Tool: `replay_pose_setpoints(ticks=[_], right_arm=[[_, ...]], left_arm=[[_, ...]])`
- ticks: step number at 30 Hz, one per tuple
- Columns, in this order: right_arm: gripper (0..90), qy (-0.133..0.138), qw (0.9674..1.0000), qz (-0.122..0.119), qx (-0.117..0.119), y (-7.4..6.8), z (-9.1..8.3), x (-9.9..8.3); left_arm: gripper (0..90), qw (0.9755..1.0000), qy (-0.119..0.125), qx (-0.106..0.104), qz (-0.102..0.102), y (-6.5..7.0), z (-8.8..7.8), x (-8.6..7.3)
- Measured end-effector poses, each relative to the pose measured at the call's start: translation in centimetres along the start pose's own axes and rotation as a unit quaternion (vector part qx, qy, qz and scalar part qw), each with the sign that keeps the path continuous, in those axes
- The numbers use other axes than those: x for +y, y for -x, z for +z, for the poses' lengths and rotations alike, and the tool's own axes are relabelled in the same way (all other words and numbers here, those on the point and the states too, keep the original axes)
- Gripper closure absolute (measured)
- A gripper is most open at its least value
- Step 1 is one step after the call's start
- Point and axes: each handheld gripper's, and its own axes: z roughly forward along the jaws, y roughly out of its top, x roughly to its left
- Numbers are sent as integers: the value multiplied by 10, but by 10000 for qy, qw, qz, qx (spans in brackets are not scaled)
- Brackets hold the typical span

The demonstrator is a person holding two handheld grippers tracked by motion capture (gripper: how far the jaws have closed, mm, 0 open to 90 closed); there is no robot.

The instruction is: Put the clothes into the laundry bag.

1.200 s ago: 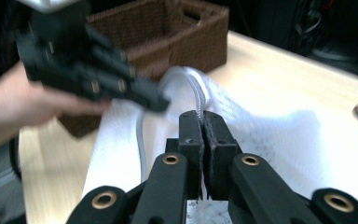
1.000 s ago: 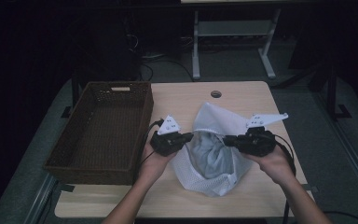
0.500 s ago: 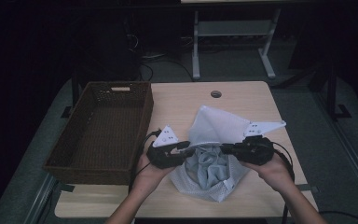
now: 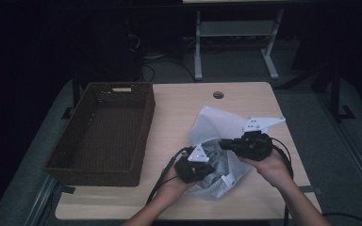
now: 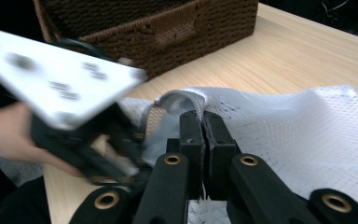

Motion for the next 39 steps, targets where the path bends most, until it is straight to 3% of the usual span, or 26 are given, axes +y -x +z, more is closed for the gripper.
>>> replay_pose_setpoints(ticks=[3, 4, 7, 9, 11, 14, 15, 16, 17, 20, 21, 25, 26, 30, 32, 36, 37, 39], right_arm=[[876, 93, 10000, 11, 6, -1, -3, 3], [877, 117, 9999, 12, 0, -1, -3, 4], [879, 186, 9998, -22, -52, -3, -5, 6], [879, 243, 9997, 6, -73, -4, -7, 8], [879, 284, 9995, 48, -113, -4, -8, 9], [879, 315, 9994, 95, -138, -3, -8, 12], [879, 333, 9993, 108, -133, -2, -9, 12], [879, 363, 9992, 138, -117, -2, -8, 13], [879, 364, 9992, 129, -125, -1, -8, 12], [878, 271, 9993, 174, -189, 4, -4, 10], [878, 229, 9993, 200, -194, 7, -1, 8], [876, 74, 9993, 307, -181, 14, 8, -1], [877, 69, 9994, 318, -152, 15, 9, -3], [875, 67, 9996, 276, -96, 12, 7, -3], [873, 54, 9996, 252, -84, 10, 7, -4], [873, -24, 9997, 238, -29, 9, 10, -7], [872, -52, 9997, 230, -1, 9, 11, -8], [871, -105, 9997, 213, 23, 8, 14, -10]], left_arm=[[894, 9985, 209, 496, -76, -6, 13, 10], [894, 9969, 301, 714, -105, -11, 17, 14], [896, 9919, 592, 1083, -299, -22, 27, 20], [896, 9871, 869, 1271, -445, -29, 33, 23], [897, 9802, 1213, 1473, -530, -32, 35, 27], [898, 9696, 1709, 1663, -547, -34, 29, 34], [899, 9668, 1802, 1743, -502, -34, 27, 36], [899, 9655, 1812, 1813, -460, -35, 27, 37], [898, 9665, 1752, 1808, -491, -37, 30, 37], [889, 9756, 1396, 1599, -570, -43, 37, 28], [872, 9773, 1334, 1541, -584, -44, 37, 25], [784, 9813, 1234, 1377, -528, -42, 10, 17], [775, 9813, 1252, 1366, -526, -42, 3, 17], [820, 9875, 1157, 982, -417, -38, -31, 20], [838, 9923, 957, 703, -363, -33, -38, 17], [839, 9955, 755, 556, -155, -21, -40, 8], [839, 9963, 752, 386, -137, -20, -41, 6], [841, 9986, 511, 41, -152, -18, -36, 6]])
